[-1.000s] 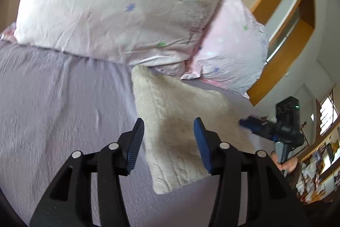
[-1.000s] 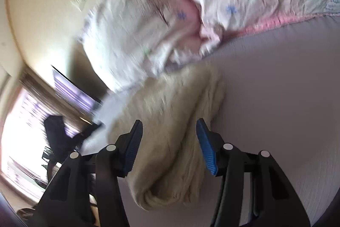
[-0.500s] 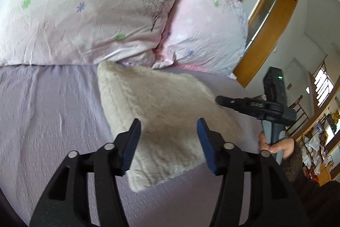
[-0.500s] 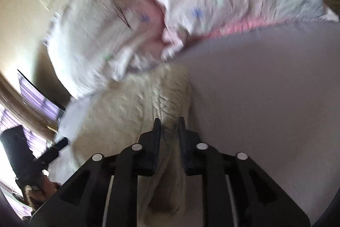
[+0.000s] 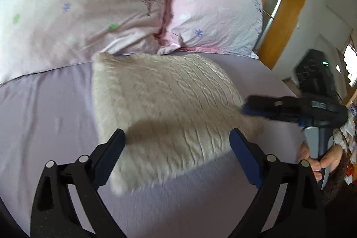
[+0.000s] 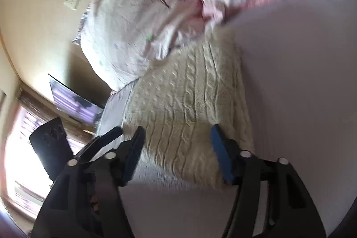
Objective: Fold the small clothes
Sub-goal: 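Release the folded sweater and pull both grippers back from it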
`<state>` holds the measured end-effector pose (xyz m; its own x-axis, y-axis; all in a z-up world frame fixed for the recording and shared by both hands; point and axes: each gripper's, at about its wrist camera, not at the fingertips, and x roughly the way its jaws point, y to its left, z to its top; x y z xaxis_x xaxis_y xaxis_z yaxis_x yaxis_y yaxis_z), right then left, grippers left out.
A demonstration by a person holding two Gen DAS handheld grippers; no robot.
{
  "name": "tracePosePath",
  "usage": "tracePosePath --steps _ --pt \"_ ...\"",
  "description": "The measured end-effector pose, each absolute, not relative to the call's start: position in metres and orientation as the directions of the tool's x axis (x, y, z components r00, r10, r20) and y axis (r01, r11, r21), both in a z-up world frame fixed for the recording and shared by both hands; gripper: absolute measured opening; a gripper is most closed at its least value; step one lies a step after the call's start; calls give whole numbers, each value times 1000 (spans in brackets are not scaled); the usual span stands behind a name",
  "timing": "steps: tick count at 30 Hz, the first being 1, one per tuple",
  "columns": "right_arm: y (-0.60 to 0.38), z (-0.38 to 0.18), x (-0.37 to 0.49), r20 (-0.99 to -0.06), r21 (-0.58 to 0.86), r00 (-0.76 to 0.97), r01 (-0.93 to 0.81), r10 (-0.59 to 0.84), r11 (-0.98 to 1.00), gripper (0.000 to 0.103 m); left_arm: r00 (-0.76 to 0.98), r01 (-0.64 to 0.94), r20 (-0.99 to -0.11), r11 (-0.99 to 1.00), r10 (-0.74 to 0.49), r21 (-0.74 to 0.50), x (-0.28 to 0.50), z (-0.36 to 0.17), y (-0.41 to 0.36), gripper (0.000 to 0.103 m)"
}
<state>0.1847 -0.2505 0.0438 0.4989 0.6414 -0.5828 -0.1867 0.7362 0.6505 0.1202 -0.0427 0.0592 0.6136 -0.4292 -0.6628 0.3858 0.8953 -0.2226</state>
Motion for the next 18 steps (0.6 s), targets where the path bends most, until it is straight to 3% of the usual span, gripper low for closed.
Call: tracePosePath --steps 1,5,7,11,18 --pt "-250 51 178 -585 612 532 -206 612 764 102 629 366 -662 907 -408 -210 113 60 -38 96" --pt "-243 67 136 -637 382 649 -202 416 902 102 678 184 -699 973 -229 -140 86 55 -15 101" --pt "-237 55 127 -706 293 631 -155 323 943 102 646 145 -730 975 -223 -169 81 46 -10 101" --pt "-219 23 128 -798 248 530 -146 287 958 102 590 132 -781 979 -205 -158 85 30 -17 101" --pt "-200 6 138 -839 156 512 -99 185 983 102 509 103 -841 982 -186 -155 104 10 -25 101"
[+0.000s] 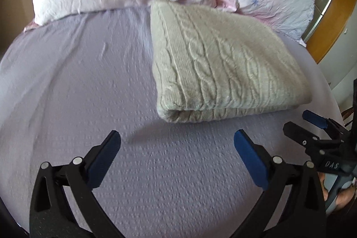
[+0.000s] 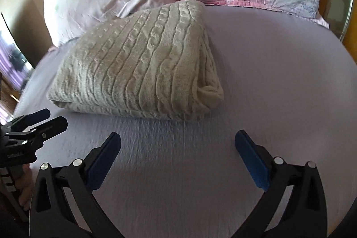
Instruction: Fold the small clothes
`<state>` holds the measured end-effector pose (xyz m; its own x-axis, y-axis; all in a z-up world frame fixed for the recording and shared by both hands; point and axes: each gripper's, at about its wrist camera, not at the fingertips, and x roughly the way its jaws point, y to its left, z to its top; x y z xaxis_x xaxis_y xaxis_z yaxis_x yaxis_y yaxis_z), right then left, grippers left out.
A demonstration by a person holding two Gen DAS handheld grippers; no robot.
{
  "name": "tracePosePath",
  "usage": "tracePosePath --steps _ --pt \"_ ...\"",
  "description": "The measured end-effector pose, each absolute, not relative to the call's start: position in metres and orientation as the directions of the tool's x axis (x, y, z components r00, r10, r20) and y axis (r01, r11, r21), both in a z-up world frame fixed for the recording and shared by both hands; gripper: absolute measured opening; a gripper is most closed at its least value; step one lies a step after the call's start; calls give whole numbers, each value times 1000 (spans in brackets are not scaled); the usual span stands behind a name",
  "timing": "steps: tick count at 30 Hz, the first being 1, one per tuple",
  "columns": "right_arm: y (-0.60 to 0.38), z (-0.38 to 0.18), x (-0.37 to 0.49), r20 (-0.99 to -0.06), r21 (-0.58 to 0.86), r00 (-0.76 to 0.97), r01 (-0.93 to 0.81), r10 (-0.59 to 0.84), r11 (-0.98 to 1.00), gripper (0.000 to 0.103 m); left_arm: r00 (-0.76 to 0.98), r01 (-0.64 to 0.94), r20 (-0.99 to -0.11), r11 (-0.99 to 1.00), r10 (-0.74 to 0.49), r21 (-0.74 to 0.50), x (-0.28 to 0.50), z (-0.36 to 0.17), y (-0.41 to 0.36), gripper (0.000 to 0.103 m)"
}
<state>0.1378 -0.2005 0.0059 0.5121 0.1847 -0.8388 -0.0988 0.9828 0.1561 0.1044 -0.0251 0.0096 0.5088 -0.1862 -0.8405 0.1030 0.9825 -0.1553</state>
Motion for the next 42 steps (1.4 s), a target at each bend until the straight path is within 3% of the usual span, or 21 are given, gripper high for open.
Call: tracePosePath --steps 5,11,15,42 --pt "-182 3 140 -854 8 517 -102 60 995 102 503 92 -852 989 -144 -113 107 7 -30 101" --pt "-182 6 141 -855 14 514 -99 63 995 102 488 89 -865 993 -115 -82 112 5 -34 101" --pt "-183 7 140 -853 13 517 -101 64 995 102 483 104 -875 994 -35 18 111 0 -47 101" --pt "-183 8 139 -852 12 520 -102 64 995 102 476 93 -879 996 -37 8 108 2 -45 101"
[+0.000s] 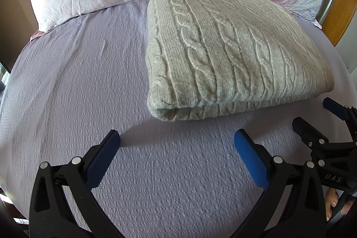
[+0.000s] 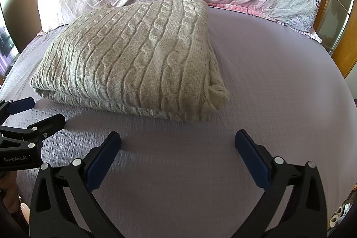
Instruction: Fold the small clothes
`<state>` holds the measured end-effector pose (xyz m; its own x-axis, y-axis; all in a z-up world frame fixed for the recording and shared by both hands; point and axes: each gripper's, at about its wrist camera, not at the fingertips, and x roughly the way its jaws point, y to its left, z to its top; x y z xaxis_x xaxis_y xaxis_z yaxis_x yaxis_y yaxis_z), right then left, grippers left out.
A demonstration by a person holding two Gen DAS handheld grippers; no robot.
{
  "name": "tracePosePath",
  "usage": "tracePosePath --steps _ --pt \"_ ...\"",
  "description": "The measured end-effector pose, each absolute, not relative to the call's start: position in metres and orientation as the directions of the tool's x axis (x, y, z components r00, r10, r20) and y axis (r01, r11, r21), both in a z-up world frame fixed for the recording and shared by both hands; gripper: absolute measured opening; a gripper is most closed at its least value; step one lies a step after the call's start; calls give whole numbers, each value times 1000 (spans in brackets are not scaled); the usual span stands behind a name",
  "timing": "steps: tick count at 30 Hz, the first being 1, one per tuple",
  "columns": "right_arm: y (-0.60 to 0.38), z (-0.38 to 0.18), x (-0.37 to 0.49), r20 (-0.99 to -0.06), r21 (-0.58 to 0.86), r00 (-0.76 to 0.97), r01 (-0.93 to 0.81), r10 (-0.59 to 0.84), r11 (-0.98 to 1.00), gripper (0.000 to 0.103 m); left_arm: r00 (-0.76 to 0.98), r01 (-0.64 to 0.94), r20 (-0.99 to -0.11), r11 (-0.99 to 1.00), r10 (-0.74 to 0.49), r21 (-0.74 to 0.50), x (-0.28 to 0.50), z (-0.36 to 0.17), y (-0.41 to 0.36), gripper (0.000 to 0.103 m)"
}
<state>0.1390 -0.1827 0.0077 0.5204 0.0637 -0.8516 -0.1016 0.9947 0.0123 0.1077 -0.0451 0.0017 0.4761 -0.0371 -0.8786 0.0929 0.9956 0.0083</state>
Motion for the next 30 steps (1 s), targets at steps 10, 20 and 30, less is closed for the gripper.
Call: tracePosePath --steps 10,20,30 --pt "-182 8 139 -851 12 521 -98 62 995 102 476 94 -879 996 -37 9 107 1 -45 101" --pt "-182 7 139 -851 12 521 -95 60 995 102 475 93 -879 996 -37 8 107 1 -45 101" --pt "-182 7 139 -851 12 521 -93 59 996 102 476 92 -879 996 -37 9 108 1 -45 101"
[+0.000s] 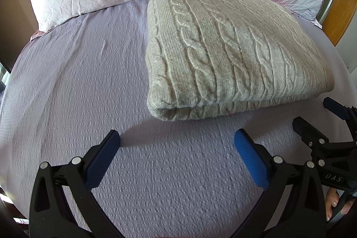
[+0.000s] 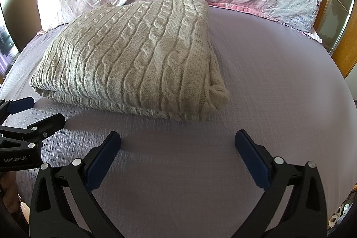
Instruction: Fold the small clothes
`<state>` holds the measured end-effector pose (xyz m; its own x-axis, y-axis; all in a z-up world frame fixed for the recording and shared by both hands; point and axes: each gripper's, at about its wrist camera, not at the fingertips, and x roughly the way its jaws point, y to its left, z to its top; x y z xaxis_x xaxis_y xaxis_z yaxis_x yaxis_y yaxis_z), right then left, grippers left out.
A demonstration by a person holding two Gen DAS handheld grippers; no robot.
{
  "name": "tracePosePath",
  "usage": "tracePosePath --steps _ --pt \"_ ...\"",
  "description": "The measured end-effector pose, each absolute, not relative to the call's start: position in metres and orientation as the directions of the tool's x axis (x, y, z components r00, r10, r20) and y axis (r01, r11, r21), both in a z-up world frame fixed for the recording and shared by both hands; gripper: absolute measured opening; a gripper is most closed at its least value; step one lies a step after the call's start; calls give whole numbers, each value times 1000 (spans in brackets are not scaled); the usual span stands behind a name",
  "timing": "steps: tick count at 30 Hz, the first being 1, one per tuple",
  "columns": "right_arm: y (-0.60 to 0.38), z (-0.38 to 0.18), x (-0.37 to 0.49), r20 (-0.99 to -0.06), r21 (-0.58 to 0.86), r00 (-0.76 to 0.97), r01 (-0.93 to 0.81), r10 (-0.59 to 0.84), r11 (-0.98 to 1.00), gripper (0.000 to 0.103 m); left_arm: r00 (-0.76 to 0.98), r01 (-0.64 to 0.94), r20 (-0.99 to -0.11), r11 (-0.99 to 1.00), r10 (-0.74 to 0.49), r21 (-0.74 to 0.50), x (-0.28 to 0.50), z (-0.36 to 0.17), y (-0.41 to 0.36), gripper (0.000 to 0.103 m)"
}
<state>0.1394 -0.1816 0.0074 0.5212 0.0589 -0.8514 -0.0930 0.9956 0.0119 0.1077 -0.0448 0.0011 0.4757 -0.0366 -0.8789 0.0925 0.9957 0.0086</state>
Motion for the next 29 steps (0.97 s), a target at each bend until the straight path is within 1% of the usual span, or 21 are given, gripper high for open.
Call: tracePosePath --steps 29 --pt "-182 8 139 -852 12 521 -94 60 995 102 466 97 -884 995 -37 10 109 0 -44 101"
